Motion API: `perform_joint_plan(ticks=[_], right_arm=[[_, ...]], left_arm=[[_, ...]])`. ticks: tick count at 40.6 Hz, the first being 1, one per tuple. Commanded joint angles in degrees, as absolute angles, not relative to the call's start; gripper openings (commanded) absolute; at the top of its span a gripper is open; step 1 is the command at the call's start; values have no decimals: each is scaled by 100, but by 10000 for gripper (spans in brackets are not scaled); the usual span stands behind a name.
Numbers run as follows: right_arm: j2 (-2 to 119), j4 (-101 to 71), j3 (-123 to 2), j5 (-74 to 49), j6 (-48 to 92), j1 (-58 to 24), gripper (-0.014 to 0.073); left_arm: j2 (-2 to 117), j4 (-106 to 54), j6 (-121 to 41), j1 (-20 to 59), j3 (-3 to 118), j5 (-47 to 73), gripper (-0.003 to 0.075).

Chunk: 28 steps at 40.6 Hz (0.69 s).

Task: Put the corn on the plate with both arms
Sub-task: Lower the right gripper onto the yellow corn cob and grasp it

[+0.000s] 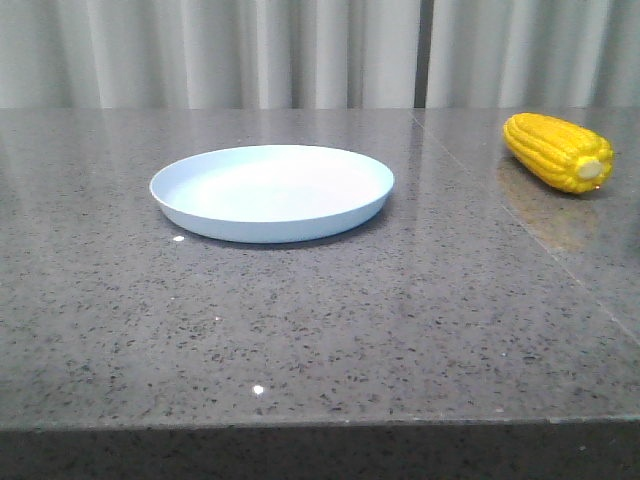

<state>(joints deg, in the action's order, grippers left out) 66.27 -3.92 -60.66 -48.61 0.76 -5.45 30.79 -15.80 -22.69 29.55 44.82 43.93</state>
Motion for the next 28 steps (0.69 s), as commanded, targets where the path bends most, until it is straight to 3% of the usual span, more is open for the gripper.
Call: perform_joint_plan(ticks=[1, 28], right_arm=[[7137, -431, -6630, -4477, 123, -540, 636], [9835, -445, -8142, -3583, 123, -540, 633]], left_arm=[[3098, -1687, -2242, 2992, 4618, 3949, 494], [3098, -1687, -2242, 2992, 4618, 3949, 494]])
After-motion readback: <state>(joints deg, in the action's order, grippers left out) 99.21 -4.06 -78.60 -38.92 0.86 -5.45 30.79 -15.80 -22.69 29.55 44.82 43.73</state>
